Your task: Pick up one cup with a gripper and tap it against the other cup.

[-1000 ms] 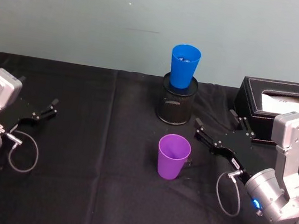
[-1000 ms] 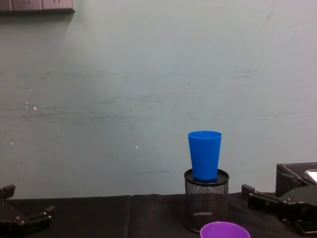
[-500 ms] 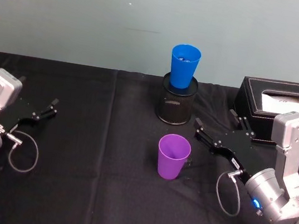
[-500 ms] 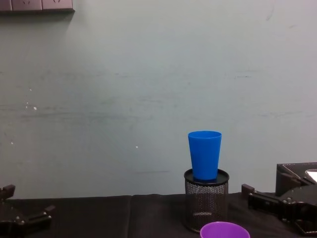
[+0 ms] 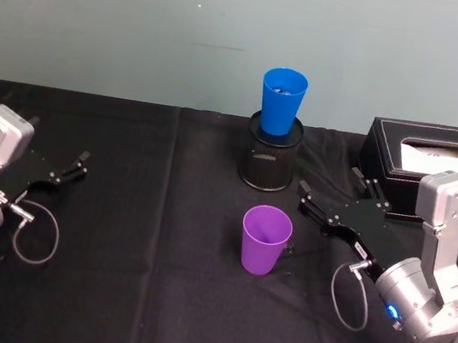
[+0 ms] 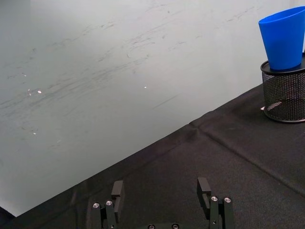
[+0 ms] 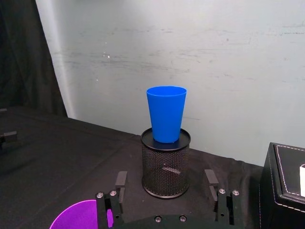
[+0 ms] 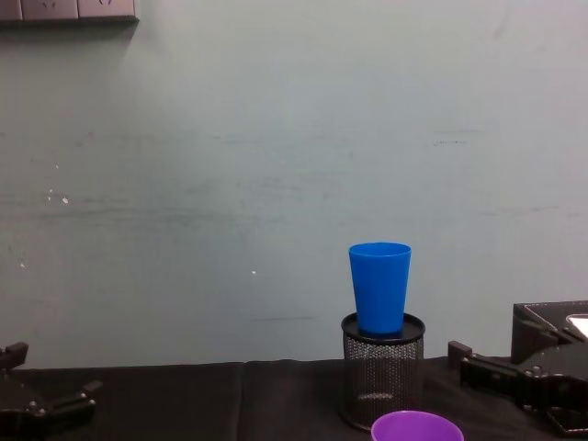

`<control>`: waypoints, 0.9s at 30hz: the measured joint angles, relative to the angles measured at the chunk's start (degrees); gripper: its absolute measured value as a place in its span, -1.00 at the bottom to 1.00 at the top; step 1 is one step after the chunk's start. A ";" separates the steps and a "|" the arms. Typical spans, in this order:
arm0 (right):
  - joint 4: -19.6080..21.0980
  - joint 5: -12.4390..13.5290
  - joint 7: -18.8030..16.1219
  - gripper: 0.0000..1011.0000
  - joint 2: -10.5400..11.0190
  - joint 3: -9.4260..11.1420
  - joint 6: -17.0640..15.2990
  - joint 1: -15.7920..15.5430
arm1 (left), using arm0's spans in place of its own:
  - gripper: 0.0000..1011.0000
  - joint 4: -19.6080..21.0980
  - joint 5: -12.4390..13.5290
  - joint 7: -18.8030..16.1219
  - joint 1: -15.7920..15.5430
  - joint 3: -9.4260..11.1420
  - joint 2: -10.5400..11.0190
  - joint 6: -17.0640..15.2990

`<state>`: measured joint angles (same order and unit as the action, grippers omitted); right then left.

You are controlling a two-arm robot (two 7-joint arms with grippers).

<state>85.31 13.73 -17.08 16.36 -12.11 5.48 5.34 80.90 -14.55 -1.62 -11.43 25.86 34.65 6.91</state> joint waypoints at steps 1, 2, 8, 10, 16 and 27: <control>0.00 0.00 0.00 0.98 0.00 0.00 0.00 0.00 | 0.98 0.00 0.00 0.00 0.00 0.00 0.00 0.00; 0.00 0.00 0.00 0.98 0.00 0.00 0.00 0.00 | 0.98 0.00 0.00 0.00 0.00 0.00 0.00 0.00; 0.00 0.00 0.00 0.98 0.00 0.00 0.00 0.00 | 0.98 0.00 0.00 0.00 0.00 0.00 0.00 0.00; 0.00 0.00 0.00 0.98 0.00 0.00 0.00 0.00 | 0.98 0.00 0.00 0.00 0.00 0.00 0.00 0.00; 0.00 0.00 0.00 0.98 0.00 0.00 0.00 0.00 | 0.98 0.00 0.00 0.00 0.00 0.00 0.00 0.00; 0.00 0.00 0.00 0.98 0.00 0.00 0.00 0.00 | 0.98 0.00 0.00 0.00 0.00 0.00 0.00 0.00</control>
<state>85.31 13.73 -17.08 16.36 -12.12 5.48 5.34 80.90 -14.55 -1.62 -11.43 25.86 34.64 6.91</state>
